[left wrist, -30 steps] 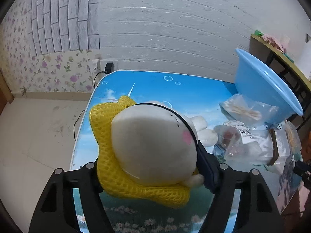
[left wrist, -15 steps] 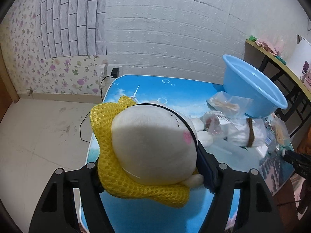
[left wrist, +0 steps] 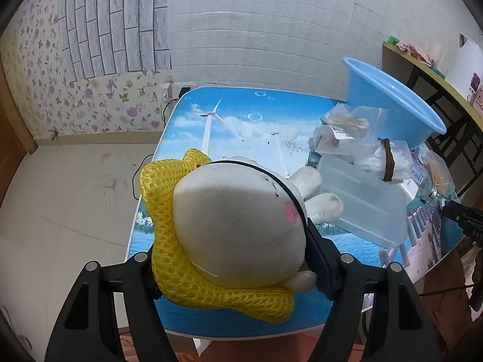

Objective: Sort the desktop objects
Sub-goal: 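Lift the doll and soap tin and carry both over the basin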

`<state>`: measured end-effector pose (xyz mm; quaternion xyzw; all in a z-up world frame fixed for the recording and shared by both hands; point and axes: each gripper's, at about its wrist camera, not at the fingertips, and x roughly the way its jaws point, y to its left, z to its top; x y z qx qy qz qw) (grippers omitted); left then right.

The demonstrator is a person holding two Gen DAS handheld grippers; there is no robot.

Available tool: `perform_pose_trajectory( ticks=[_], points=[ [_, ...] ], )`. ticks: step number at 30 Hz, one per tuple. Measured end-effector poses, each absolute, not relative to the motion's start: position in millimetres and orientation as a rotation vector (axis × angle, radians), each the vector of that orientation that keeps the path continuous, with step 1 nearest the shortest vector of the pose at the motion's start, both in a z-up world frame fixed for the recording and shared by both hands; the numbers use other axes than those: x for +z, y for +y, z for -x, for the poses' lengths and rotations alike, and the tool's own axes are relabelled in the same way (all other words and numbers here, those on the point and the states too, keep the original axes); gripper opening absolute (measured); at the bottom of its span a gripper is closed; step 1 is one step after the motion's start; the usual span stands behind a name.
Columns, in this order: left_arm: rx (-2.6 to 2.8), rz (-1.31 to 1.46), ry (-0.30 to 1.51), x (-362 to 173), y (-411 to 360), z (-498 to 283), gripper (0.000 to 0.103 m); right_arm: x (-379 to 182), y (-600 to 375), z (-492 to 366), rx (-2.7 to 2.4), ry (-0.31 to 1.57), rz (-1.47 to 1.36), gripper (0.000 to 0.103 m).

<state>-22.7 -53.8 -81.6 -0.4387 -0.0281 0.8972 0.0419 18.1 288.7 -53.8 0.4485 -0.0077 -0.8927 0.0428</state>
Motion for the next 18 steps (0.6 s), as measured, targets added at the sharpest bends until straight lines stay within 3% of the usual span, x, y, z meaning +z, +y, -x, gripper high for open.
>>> perform_pose_trajectory(
  ticks=[10, 12, 14, 16, 18],
  points=[
    [2.741, 1.360, -0.099, -92, -58, 25, 0.075, -58, 284, -15, -2.721, -0.012, -1.407, 0.038],
    [2.747, 1.356, -0.108, -94, -59, 26, 0.082, -58, 283, -14, -2.723, 0.000, -1.410, 0.038],
    [2.754, 1.357, -0.115, -97, -61, 28, 0.086, -59, 282, -14, -2.722, 0.010, -1.410, 0.040],
    [2.744, 1.357, -0.136, -102, -62, 30, 0.087, -60, 280, -15, -2.724, 0.028, -1.410, 0.050],
    [2.745, 1.340, -0.135, -103, -61, 28, 0.083, -60, 279, -15, -2.733, 0.038, -1.400, 0.050]
  ],
)
